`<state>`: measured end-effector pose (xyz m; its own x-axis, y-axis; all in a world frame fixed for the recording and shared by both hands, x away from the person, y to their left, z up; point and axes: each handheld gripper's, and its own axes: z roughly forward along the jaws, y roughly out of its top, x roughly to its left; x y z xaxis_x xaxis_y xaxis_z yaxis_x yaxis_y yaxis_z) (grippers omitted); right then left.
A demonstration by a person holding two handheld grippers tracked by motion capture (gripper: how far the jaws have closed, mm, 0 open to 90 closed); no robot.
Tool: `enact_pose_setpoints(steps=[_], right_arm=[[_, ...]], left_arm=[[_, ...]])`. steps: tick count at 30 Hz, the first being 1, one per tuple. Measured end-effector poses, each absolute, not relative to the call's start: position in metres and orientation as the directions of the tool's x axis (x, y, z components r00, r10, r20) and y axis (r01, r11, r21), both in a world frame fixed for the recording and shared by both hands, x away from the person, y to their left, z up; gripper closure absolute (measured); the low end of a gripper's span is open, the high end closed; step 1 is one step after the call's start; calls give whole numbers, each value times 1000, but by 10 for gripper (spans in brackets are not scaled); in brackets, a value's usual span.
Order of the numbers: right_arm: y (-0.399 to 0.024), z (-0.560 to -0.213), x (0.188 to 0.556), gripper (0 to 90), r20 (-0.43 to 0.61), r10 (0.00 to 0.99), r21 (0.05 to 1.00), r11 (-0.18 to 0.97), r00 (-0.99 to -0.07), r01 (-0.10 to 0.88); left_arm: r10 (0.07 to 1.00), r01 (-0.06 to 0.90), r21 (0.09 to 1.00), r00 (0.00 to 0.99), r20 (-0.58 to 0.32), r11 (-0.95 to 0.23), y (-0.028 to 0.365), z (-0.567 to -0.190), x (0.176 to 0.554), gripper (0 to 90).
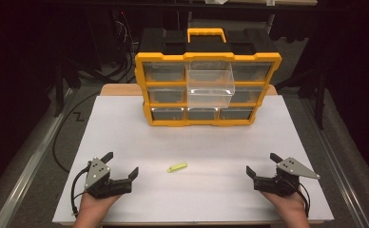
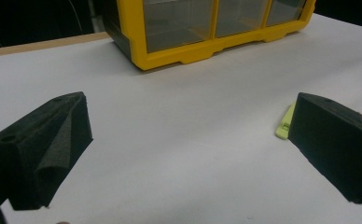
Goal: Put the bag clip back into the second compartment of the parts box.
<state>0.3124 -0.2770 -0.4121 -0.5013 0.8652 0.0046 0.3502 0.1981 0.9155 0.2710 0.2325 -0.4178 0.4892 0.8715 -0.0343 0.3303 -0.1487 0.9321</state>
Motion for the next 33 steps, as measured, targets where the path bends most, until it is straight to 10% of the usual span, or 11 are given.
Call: enact_pose_setpoints(steps=[33], right_arm=[[-259, -414, 323, 0, 26, 841, 906, 209, -540, 369]], left_arm=[[852, 323, 940, 518, -76, -113, 232, -417, 275, 5]])
